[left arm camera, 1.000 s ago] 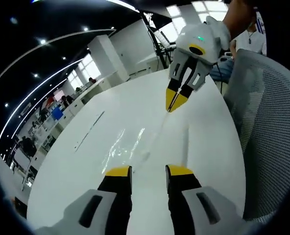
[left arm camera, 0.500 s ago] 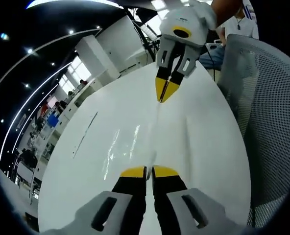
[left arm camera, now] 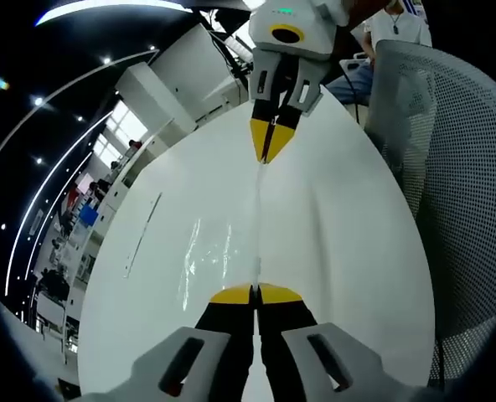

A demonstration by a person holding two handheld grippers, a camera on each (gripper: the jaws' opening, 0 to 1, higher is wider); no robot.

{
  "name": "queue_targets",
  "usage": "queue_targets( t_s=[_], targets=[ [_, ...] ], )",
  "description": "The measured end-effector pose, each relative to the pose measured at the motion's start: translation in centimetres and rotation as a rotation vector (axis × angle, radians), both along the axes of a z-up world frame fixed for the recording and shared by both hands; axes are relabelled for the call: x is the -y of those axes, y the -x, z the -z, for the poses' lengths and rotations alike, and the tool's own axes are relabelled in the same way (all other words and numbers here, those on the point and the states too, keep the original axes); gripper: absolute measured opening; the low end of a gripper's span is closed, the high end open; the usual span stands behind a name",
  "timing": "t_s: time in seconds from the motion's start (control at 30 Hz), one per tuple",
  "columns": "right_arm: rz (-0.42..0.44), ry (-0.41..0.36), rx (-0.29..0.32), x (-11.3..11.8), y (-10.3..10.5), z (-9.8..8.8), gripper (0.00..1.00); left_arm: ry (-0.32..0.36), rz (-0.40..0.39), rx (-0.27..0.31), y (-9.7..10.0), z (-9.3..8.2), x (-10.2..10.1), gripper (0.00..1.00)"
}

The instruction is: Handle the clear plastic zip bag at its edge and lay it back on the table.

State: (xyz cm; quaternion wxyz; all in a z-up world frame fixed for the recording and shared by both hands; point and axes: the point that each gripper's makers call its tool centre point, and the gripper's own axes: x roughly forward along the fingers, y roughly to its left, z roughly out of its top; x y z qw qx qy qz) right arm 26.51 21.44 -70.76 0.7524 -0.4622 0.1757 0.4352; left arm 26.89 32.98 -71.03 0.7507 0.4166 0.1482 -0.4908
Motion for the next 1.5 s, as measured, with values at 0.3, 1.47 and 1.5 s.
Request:
queue_targets(
  t_s=[0.3, 1.47, 1.5],
  targets=[
    [-0.014, -0.015, -0.009, -0.6, 0.2, -0.5, 0.05, -0.017, 0.029, 0.002, 0.3, 0.0, 0.3, 0.0],
    [-0.226, -0.037, -0.064, -8.7, 1.6, -0.1, 0.1, -0.05, 0.042, -0.042, 1.7, -0.1, 1.8, 0.0],
    [-0.231, -0.038, -0.064, -8.9, 1.7, 0.0, 0.09, -0.05, 0.044, -0.044, 1.7, -0.2, 1.9, 0.0]
  ],
)
